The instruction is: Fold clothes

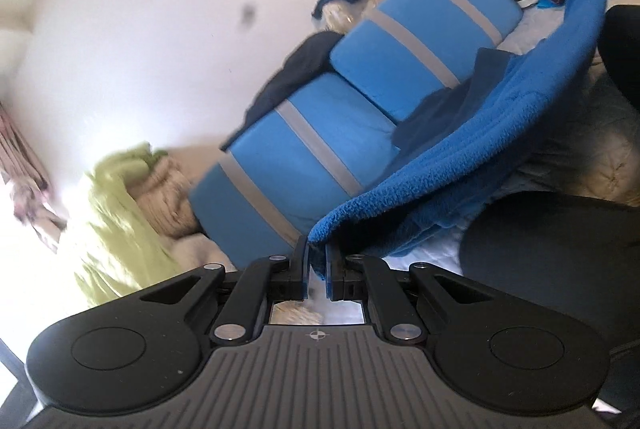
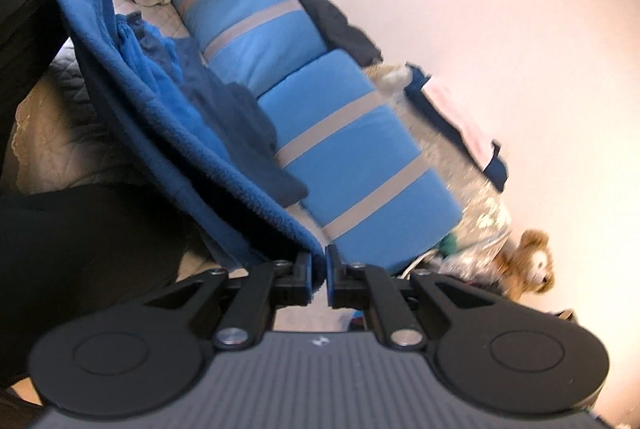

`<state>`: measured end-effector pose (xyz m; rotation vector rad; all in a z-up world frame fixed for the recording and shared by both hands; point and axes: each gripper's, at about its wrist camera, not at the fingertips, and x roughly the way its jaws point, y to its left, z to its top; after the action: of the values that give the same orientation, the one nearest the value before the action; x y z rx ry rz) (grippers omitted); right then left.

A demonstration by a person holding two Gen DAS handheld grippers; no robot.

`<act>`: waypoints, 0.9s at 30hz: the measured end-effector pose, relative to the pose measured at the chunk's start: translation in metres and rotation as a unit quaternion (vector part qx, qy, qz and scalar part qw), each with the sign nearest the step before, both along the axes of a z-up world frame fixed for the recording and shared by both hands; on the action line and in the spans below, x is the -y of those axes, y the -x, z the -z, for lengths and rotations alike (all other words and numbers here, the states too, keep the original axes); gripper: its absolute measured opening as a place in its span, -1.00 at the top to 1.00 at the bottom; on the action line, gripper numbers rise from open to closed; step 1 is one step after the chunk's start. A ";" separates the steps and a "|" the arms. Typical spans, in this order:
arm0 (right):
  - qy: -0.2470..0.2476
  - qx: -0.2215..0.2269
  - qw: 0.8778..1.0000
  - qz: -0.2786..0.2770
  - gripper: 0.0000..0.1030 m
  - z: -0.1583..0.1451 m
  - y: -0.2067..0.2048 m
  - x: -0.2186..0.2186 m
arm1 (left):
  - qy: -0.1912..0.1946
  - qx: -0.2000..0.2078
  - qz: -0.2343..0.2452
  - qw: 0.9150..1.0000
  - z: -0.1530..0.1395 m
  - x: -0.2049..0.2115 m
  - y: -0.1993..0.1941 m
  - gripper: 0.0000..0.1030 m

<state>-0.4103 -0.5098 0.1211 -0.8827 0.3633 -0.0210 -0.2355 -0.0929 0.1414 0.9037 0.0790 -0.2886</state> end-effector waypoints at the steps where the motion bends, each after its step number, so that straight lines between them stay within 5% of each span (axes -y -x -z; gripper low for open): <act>1: 0.001 0.008 1.000 -0.001 0.71 -0.005 0.001 0.000 | 0.001 0.006 0.000 1.000 -0.003 0.000 0.002 0.84; 10: -0.019 0.050 0.999 0.010 0.76 -0.036 0.022 0.002 | 0.008 0.027 0.001 1.000 -0.021 0.001 0.012 0.85; 27: -0.028 -0.013 0.999 -0.014 0.73 -0.021 -0.024 0.024 | -0.025 -0.008 0.016 1.000 -0.017 0.008 -0.030 0.85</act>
<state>-0.3859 -0.5341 0.1419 -0.8335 0.3736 0.0265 -0.2053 -0.1012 0.1580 0.9534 0.0862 -0.3254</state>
